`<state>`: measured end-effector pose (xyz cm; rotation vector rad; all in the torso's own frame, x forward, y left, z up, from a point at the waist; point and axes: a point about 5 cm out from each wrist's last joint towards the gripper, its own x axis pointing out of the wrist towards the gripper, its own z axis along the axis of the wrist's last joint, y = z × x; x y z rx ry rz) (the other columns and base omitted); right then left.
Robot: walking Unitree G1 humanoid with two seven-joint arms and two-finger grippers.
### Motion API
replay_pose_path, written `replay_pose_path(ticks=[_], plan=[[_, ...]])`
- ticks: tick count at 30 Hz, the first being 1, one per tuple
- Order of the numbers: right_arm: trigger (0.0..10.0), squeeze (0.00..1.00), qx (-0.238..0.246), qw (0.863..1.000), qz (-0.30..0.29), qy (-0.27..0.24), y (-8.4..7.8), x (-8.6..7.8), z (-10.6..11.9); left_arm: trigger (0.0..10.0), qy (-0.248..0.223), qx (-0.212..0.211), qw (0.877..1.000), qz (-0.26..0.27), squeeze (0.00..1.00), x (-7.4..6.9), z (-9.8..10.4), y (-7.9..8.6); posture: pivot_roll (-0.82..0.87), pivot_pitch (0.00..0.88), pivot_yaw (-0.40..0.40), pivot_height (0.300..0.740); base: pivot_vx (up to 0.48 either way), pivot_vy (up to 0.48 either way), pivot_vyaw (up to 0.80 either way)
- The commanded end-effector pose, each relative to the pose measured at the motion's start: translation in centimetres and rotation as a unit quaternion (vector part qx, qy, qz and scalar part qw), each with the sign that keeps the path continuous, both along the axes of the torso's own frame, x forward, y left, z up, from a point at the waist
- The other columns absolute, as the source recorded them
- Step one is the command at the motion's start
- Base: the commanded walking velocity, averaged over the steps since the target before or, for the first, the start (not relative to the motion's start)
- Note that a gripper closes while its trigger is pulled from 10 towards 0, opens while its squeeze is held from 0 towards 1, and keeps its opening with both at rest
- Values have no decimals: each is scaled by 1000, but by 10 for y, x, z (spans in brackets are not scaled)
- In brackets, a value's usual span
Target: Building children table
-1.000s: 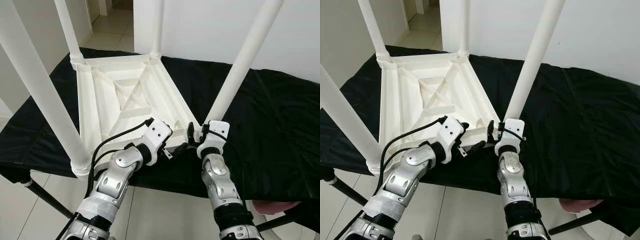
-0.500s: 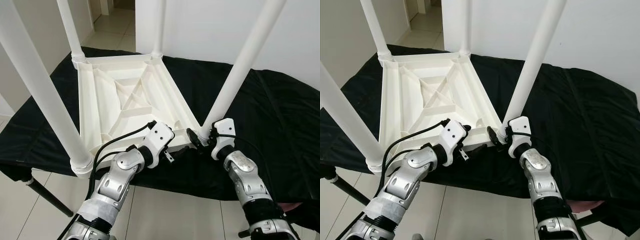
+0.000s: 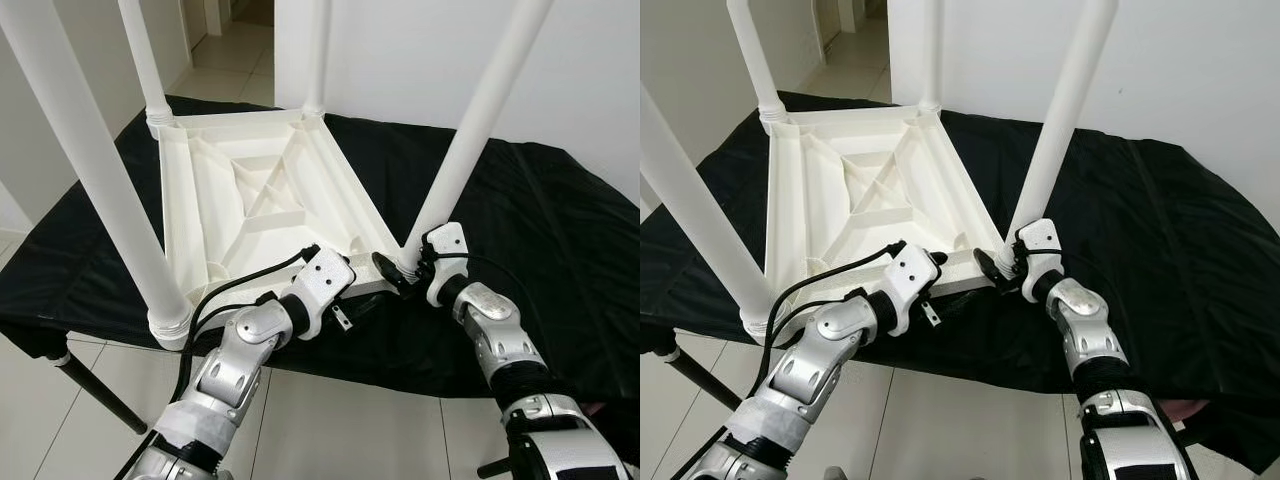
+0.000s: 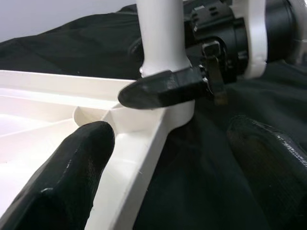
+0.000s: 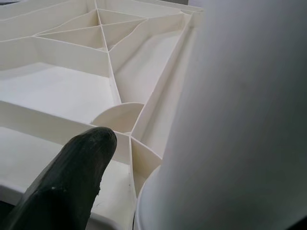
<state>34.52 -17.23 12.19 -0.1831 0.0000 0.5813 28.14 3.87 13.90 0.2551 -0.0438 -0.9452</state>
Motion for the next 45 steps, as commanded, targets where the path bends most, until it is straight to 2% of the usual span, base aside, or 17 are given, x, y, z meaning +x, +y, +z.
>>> replay_pose_path(ticks=[1, 3, 4, 6, 17, 18, 20, 21, 22, 23, 36, 38, 39, 40, 41, 42, 45], plan=[[7843, 0, 0, 1000, 30, 6, 10, 1, -2, 10000, -1, 6, 1000, -14, 0, -3, 0, 1, -34, 0, -33, 740, 0, 0, 0], [7843, 0, 0, 999, 33, 7, 11, 2, -3, 10000, -1, 6, 1000, -16, 0, -3, 0, 2, -34, 0, -33, 740, 0, 0, 0], [314, 0, 6, 999, 38, 11, 12, 2, -4, 10000, -1, 8, 1000, -17, 0, -3, 0, 2, -35, 0, -35, 740, 0, 0, 0], [0, 0, 12, 999, 43, 16, 13, 2, -5, 10000, -2, 10, 1000, -17, 0, -3, -1, 3, -35, 0, -36, 740, 0, 0, 0], [0, 0, 42, 998, 45, 26, 18, -4, -15, 10000, -3, 7, 1000, -19, 0, -5, 0, -1, -35, 0, -46, 740, 0, 0, 0], [1725, 0, 49, 998, 41, 26, 20, -5, -16, 10000, -3, 6, 1000, -19, 0, -6, -1, -2, -36, 0, -49, 740, 0, 0, 0], [1725, 0, 49, 998, 41, 26, 20, -5, -16, 10000, -3, 6, 1000, -19, 0, -6, -1, -2, -36, 0, -49, 740, 0, 0, 0], [8549, 0, 50, 998, 32, 23, 21, -6, -17, 10000, -2, 6, 1000, -20, 0, -6, -1, -2, -37, 0, -50, 740, 0, 0, 0], [8549, 0, 50, 998, 32, 23, 21, -6, -17, 10000, -2, 6, 1000, -20, 0, -6, -1, -2, -37, 0, -50, 740, 0, 0, 0], [10000, 0, 51, 999, -2, 19, 24, -7, -20, 10000, 0, 5, 1000, -23, 0, -8, -2, -3, -38, 0, -52, 740, 0, 0, 0], [10000, 0, 87, 993, -81, -2, 47, -17, -13, 10000, 6, 3, 1000, -26, 0, -13, -5, -6, -27, 0, -73, 740, 0, 0, 0], [10000, 0, 102, 986, -129, 4, 50, -20, -11, 10000, 5, 3, 1000, -23, 0, -12, -5, -5, -23, 0, -78, 740, 0, 0, 0], [10000, 0, 102, 986, -129, 4, 50, -20, -11, 10000, 5, 3, 1000, -23, 0, -12, -5, -5, -23, 0, -78, 740, 0, 0, 0], [10000, 0, 112, 977, -181, 14, 50, -23, -12, 10000, 4, 2, 1000, -20, 0, -12, -4, -4, -21, 0, -79, 740, 0, 0, 0], [10000, 0, 112, 977, -181, 14, 50, -23, -12, 10000, 4, 2, 1000, -20, 0, -12, -4, -4, -21, 0, -79, 740, 0, 0, 0], [10000, 0, 124, 967, -220, 18, 50, -25, -14, 10000, 3, 3, 1000, -20, 0, -12, -4, -3, -20, 0, -81, 740, 0, 0, 0], [10000, 0, 125, 959, -252, 15, 49, -28, -16, 10000, 4, 3, 1000, -19, 0, -13, -4, -3, -20, 0, -81, 740, 0, 0, 0]])
